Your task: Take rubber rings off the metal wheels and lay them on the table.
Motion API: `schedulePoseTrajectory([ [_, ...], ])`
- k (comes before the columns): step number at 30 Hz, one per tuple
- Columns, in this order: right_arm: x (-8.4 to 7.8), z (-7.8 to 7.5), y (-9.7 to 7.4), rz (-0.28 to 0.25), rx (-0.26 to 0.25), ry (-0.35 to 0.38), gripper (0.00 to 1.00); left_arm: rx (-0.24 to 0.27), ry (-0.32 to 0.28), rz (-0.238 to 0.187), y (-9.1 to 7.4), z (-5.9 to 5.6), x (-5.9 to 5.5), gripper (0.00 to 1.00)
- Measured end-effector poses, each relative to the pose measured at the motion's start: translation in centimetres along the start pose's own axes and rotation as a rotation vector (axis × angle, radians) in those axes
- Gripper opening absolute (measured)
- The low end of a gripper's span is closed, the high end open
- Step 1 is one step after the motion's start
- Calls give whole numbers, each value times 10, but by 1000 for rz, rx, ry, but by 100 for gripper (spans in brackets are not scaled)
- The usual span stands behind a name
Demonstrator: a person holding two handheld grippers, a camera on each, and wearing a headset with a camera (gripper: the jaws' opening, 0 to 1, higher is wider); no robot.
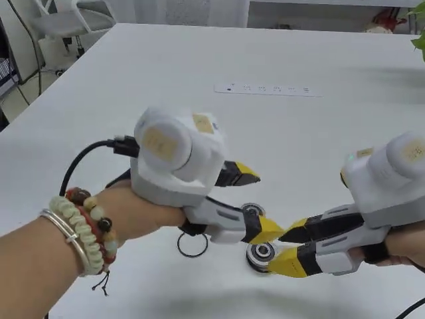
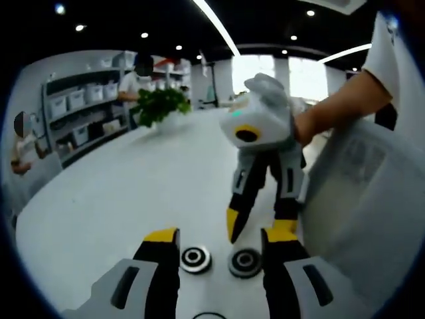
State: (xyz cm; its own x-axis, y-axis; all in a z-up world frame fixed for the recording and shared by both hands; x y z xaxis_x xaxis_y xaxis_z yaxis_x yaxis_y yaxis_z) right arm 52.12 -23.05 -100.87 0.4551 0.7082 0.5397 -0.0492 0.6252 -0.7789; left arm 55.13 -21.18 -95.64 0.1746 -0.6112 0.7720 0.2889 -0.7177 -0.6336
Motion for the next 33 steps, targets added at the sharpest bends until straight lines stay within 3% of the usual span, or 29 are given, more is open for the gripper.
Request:
schedulePoseTrajectory([
  [2, -2, 0, 2, 12, -5, -9, 35, -13, 16, 24, 3, -3, -6, 48],
  [5, -3, 0, 4, 18, -8, -28, 32, -31, 13, 22, 5, -7, -10, 46],
  [9, -7, 1, 10, 47, -23, -72, 30, -56, 20, 46, 7, -12, -18, 36],
  [18, 0, -2, 9, 20, -36, -105, 24, -87, 2, 77, 14, -18, -31, 27],
  [24, -1, -2, 9, 25, -47, -121, 23, -98, -10, 82, 17, -21, -34, 24],
  [33, -4, -5, 10, 54, -78, -153, 23, -106, 16, 98, 23, -25, -38, 19],
])
Point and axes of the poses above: the centre of the closed fingertips' face, and the gripper's own axes: y roughly forward along the fingers, z roughly to its left, x roughly out of its top, the point moved 1 cm from there along -y, roughly backward along the fingers, and after that the axes turned 11 degrees about z, right-handed, at the moved point
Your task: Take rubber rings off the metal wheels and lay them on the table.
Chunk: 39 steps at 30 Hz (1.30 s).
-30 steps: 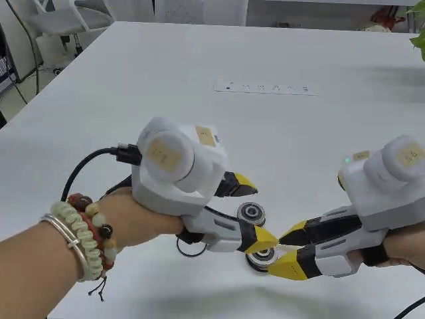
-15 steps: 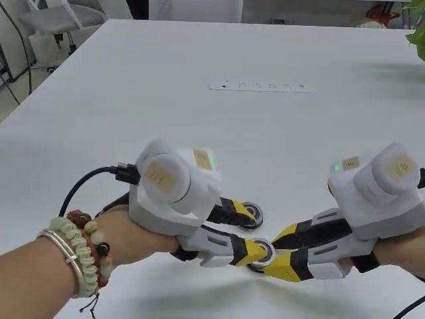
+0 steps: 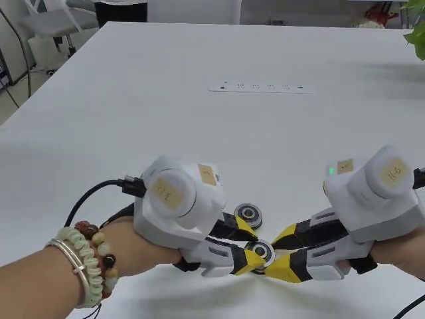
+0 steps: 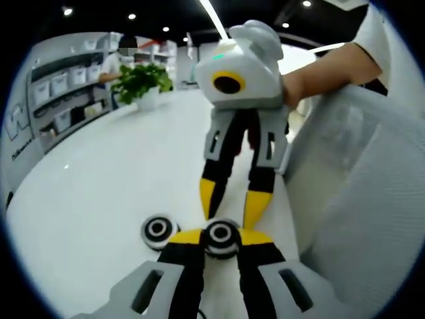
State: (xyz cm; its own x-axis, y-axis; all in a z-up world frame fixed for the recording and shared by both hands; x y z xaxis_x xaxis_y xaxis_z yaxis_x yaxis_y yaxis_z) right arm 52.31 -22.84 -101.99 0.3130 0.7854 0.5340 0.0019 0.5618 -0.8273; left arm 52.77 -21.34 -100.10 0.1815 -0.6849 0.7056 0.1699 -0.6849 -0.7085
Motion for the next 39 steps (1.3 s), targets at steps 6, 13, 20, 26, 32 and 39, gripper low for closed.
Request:
schedulePoseTrajectory([
  [6, -2, 0, 1, 13, -5, -12, 20, 4, 11, -3, 3, 1, 0, 15],
  [13, -4, 1, 1, 30, -14, -41, 14, 8, 2, -16, 5, 2, 0, 14],
  [20, -6, -1, 0, 42, -24, -65, 8, 4, -17, -30, 4, 2, -1, 14],
  [26, -6, -2, -1, 38, -42, -62, 2, 11, -24, -34, 2, 2, -2, 14],
  [32, -5, -7, -1, 48, -47, 22, 0, 16, -16, -30, 1, 3, -2, 14],
  [39, -4, -12, -3, 18, -8, 198, 0, 19, -19, -30, -1, 3, -4, 14],
])
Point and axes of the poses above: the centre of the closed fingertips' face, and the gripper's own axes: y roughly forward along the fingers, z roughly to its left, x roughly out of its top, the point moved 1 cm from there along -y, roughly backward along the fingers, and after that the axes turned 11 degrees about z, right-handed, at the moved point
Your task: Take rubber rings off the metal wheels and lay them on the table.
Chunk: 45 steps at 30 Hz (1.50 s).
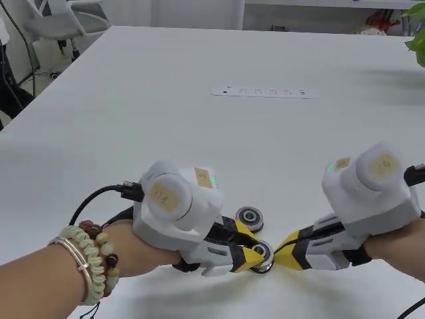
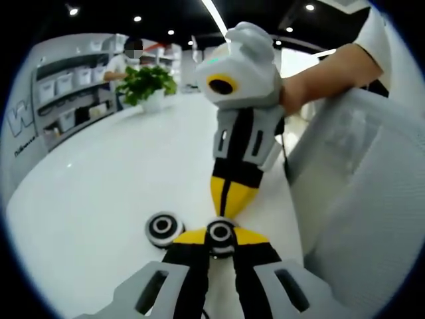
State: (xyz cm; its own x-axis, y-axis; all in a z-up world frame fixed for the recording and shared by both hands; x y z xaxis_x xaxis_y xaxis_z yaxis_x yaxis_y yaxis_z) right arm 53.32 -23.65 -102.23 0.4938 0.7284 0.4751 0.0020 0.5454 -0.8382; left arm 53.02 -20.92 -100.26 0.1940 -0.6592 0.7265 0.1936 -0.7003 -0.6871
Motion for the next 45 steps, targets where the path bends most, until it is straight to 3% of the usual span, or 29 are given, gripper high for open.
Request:
schedulePoseTrajectory([
  [6, -1, 0, -2, -22, 49, 95, 0, 0, 5, -1, 0, 0, 0, 14],
  [12, 0, 1, -4, -41, 109, 257, 0, 2, 21, -13, -1, 0, -1, 14],
  [14, 3, 1, -7, -63, 133, 284, 0, 1, 18, -15, -1, 0, -1, 14],
  [15, 8, 3, -9, -98, 164, 321, 0, 1, 18, -15, -1, 0, -1, 14],
  [26, 9, 10, -10, -102, 179, 346, 0, 8, 21, -20, -1, 1, -1, 14],
  [45, 17, 17, -12, -101, 184, 315, 0, 8, 25, -19, -1, 0, -1, 13],
])
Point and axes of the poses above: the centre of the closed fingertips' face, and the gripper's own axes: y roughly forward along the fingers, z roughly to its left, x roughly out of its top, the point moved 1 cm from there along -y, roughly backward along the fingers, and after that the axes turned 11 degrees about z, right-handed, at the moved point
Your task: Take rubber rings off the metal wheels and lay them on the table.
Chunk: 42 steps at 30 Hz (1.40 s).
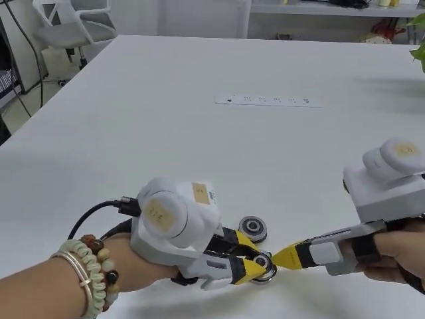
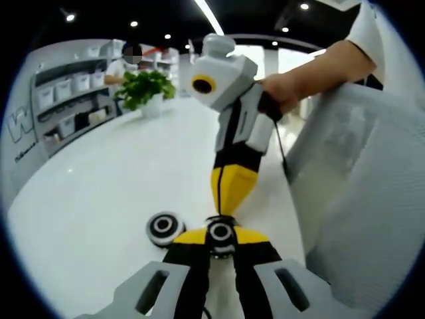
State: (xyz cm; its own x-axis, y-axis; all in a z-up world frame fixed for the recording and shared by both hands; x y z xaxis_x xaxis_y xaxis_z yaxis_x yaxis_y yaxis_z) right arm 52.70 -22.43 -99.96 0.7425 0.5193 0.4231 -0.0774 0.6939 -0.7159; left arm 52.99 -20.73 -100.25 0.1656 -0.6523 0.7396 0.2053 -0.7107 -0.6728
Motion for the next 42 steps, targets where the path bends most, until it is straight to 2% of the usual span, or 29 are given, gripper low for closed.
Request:
schedulePoseTrajectory([
  [23, 7, 7, 0, -17, 16, -45, 0, 2, -6, -8, 0, 1, 0, 13],
  [25, 10, 10, -1, -33, 31, -43, 0, 2, -5, -8, 0, 1, 0, 13],
  [26, 18, 18, -2, -78, 78, -43, 0, 3, -6, -8, 0, 1, 0, 13],
  [27, 21, 20, -5, -99, 88, -33, 0, 3, -6, -8, 0, 1, 0, 13],
  [28, 17, 17, -5, -64, 59, -42, 0, 4, -7, -8, 0, 1, 0, 13],
  [29, 15, 12, -4, -53, 19, -76, 0, 5, -8, -8, 0, 1, 0, 13],
  [31, 13, 14, -3, -50, 40, -54, 0, 6, -10, -7, 0, 1, 0, 13],
  [39, 7, 1, -1, -18, -20, -31, 0, 15, -13, 3, 1, 1, 1, 14],
  [42, 5, -1, -1, -12, -30, -23, 0, 16, -10, 28, 2, 0, 3, 14],
])
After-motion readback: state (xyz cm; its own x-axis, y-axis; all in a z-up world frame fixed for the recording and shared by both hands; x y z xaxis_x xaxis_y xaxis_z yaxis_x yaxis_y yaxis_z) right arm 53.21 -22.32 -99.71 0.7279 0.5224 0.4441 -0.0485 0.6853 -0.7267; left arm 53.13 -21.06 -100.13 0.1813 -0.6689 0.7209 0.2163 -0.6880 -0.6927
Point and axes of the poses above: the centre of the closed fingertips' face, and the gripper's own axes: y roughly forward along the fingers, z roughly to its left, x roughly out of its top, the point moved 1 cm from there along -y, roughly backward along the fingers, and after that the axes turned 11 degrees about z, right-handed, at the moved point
